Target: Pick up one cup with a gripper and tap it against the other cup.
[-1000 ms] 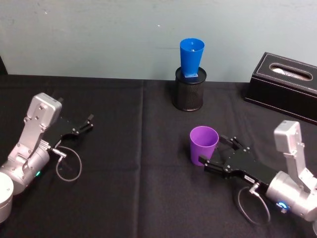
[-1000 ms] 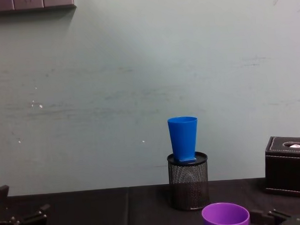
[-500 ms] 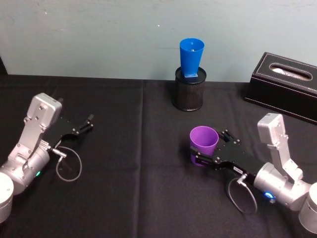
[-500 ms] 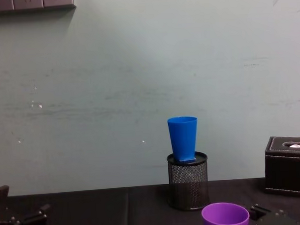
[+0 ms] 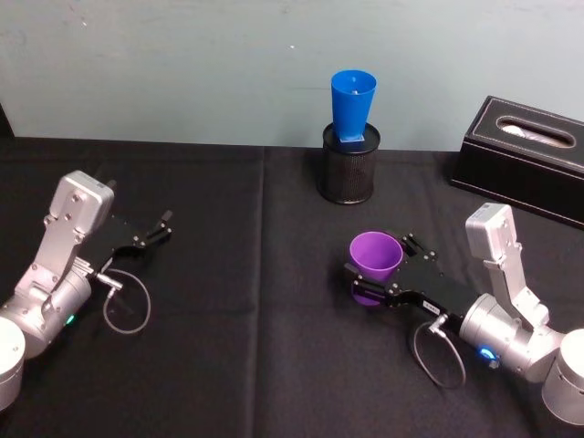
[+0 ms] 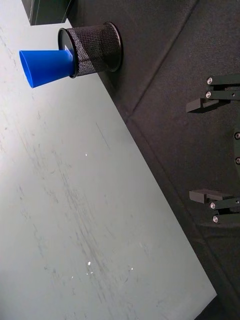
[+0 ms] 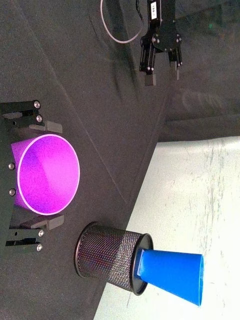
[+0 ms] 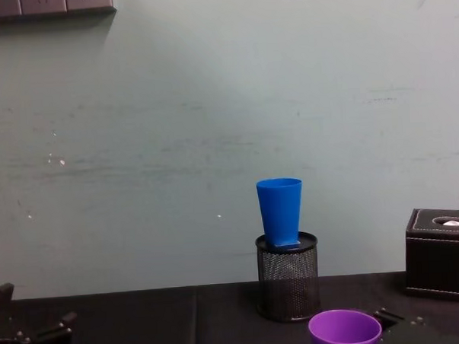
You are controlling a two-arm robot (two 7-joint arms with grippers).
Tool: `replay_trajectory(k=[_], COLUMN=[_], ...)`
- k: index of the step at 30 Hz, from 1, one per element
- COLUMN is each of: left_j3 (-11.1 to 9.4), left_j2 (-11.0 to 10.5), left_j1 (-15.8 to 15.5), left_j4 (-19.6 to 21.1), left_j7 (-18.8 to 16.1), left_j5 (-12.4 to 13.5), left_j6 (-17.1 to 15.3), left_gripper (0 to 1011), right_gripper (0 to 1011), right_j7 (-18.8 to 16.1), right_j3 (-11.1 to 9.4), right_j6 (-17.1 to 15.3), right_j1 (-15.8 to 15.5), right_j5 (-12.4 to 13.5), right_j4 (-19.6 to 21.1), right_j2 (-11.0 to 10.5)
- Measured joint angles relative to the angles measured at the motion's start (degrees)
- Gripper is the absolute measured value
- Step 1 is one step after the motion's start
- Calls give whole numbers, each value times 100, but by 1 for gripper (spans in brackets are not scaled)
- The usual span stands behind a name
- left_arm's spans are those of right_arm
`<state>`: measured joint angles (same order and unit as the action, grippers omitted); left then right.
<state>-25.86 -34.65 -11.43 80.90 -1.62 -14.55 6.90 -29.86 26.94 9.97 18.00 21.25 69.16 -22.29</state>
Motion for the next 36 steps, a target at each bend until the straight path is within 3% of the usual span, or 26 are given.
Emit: replay_trajectory(k=[4,13,29,36], left_j3=[0,0,0,0], left_j2=[0,0,0,0], left_j1=[0,0,0,0], left_j4=[0,0,0,0], left_j7=[0,0,0,0], left_j5=[0,0,0,0], left_j6=[1,0,0,0], left_gripper=[1004,1005,1005,1005], right_gripper=[979,789,726,726], right_j7=[0,2,7,11], right_j3=[1,5,4,-85], right_j6=[0,2,4,-142], right_j1=[-3,-7,-17,-108], right_j5=[0,0,-14,-138], right_j4=[4,11,36,400], right_j2=[-7,-14,-25,-98])
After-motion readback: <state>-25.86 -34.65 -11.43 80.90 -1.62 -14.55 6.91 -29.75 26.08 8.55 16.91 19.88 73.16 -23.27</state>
